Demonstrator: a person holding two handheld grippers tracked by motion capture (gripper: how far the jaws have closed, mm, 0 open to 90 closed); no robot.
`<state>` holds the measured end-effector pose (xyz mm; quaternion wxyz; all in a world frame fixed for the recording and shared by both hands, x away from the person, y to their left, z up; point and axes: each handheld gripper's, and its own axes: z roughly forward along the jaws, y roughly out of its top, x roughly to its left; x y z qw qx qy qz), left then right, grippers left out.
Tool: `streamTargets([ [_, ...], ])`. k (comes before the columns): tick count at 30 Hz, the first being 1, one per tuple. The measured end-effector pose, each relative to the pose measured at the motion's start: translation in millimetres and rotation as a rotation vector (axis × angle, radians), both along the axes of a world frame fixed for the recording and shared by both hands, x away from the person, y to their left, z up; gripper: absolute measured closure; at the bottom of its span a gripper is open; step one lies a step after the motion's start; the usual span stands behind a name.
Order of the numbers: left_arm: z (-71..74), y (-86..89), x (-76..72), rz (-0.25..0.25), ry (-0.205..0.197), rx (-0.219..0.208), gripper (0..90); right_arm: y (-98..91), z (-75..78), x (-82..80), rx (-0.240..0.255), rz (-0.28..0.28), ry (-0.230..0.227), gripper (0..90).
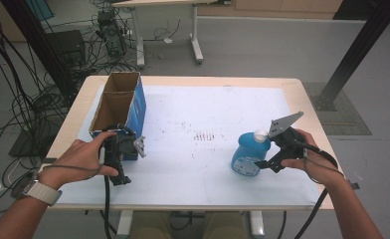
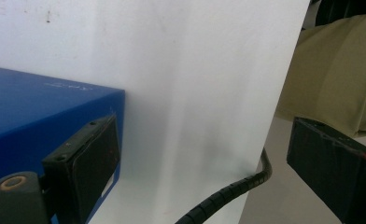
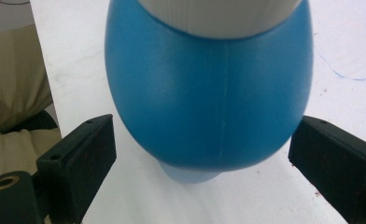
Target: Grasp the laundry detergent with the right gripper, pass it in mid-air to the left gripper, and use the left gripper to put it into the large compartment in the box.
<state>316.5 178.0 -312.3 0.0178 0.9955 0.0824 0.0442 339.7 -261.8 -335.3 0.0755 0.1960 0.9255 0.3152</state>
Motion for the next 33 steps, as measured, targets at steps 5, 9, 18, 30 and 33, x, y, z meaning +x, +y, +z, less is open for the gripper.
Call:
streamTargets([
  [5,-0.2,0.3,-0.2,0.007,0.000,-0.003,10.0,-0.4,-1.1,0.5,0.009,-0.001,-0.004,7.5],
  [9,-0.3,-0.2,0.1,0.003,-0.001,-0.002,10.0,-0.8,-2.4,0.1,0.017,-0.003,-0.007,7.4],
  [18,-0.8,-0.9,0.3,0.004,-0.001,-0.005,10.0,-2.6,-4.7,-1.2,0.025,-0.004,-0.008,7.6],
  [30,-1.3,-1.7,0.7,0.003,-0.001,-0.004,10.0,-5.3,-5.2,-2.4,0.041,-0.009,-0.015,8.0],
  [33,-1.4,-2.4,0.7,0.004,0.001,-0.003,10.0,-5.8,-5.9,-2.7,0.040,-0.011,-0.018,8.0],
])
